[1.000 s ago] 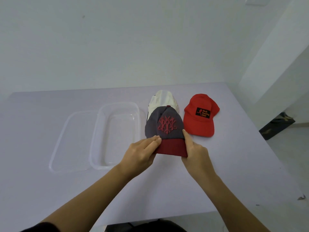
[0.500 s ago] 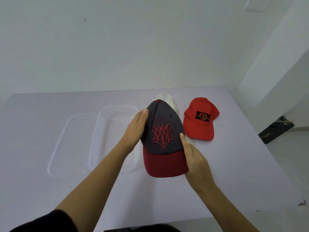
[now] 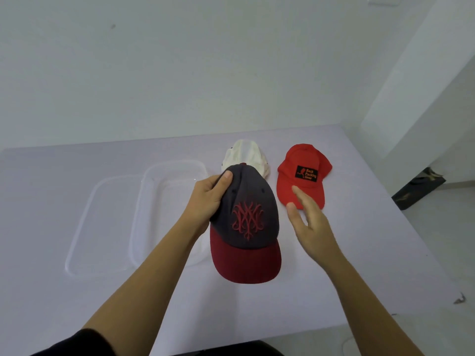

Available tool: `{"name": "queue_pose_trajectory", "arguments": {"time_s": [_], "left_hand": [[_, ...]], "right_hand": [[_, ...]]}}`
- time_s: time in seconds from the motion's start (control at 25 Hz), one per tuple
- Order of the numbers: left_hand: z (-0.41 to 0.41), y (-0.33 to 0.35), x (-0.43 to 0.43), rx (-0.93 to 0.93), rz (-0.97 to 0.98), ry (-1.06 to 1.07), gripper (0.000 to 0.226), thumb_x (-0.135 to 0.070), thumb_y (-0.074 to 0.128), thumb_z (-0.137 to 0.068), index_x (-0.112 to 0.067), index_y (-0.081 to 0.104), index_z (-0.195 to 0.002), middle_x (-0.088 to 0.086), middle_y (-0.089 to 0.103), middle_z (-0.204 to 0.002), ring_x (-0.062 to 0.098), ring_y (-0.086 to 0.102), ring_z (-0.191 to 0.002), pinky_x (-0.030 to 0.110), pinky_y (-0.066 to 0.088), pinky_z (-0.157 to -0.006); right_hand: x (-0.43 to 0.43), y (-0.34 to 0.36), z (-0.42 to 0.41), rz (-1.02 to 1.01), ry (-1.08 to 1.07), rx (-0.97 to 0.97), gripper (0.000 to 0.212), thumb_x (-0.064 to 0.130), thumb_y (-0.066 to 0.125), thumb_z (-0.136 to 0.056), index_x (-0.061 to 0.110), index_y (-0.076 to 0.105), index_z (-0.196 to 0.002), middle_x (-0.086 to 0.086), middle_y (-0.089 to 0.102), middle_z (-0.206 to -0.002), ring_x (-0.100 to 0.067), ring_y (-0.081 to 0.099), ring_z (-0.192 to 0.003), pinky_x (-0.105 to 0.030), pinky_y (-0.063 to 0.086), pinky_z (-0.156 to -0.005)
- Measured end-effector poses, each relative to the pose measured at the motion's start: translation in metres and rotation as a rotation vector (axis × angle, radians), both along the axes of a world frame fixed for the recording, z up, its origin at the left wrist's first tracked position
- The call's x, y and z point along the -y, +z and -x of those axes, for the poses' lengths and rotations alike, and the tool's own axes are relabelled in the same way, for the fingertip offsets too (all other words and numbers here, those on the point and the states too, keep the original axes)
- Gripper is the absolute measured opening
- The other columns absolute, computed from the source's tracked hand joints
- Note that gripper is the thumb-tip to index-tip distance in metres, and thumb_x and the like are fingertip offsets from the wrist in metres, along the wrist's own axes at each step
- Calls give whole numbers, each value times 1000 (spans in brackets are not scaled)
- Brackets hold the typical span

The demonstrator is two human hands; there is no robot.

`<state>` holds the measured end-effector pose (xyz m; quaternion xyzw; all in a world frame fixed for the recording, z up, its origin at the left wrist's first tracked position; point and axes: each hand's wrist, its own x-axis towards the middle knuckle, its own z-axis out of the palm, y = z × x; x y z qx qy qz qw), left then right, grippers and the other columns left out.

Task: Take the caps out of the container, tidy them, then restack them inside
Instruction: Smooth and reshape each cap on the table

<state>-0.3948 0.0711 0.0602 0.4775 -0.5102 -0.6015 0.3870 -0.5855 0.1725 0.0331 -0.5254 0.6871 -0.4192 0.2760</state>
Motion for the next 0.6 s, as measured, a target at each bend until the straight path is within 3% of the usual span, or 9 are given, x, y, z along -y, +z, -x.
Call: {"name": "queue_pose_trajectory", "arguments": {"time_s": [0.08,0.16,0.24,0.32,0.4,0.48,0.6], "left_hand": [[10,-3,-7,-14,1,-77,29,-33,52,-94,-12,72,-90,9,74,-89,19,68,-84,29,56,-77],[20,-6,-15,-66,-22,-137,27,-31,50,-95,-16,72,-89,7,74,-90,19,69,-87,28,56,-80],[24,-9,-18,-131,-62,-160,27,-31,47,-96,-17,71,-92,6,74,-94,19,68,-91,30,55,-85],[21,-16,-15,-159,-104,-183,29,-32,46,-96,-17,70,-98,7,73,-100,19,68,-96,31,54,-89],[16,-27,-10,-101,-155,-232,36,-37,47,-96,-10,67,-106,13,70,-109,23,65,-102,36,52,-94],[14,-42,-3,117,-151,-273,42,-42,46,-95,-4,59,-108,19,65,-111,25,61,-99,42,48,-95],[18,-61,4,372,-96,-252,29,-39,45,-96,-11,54,-97,8,60,-95,18,54,-86,34,46,-78]], "right_hand": [[12,13,-3,-112,100,219,59,49,39,-89,23,34,-142,18,37,-138,3,34,-128,-15,28,-102],[20,13,-9,-173,195,463,50,48,41,-88,24,48,-131,12,54,-130,-1,52,-117,-11,41,-91],[24,6,-11,-176,215,652,42,47,47,-83,21,61,-113,4,69,-109,-11,65,-102,-17,51,-81],[27,-3,-11,-153,174,740,38,43,53,-79,17,65,-104,-3,73,-100,-19,68,-94,-26,55,-78],[28,-13,-8,-135,111,705,32,39,56,-80,16,65,-100,-5,72,-97,-20,68,-90,-29,55,-76],[32,-26,-4,-141,81,579,21,34,57,-86,18,65,-98,-2,71,-95,-18,67,-89,-28,55,-76],[41,-51,2,-149,40,262,20,33,60,-88,16,64,-96,-2,70,-92,-19,66,-87,-31,54,-76]]}}
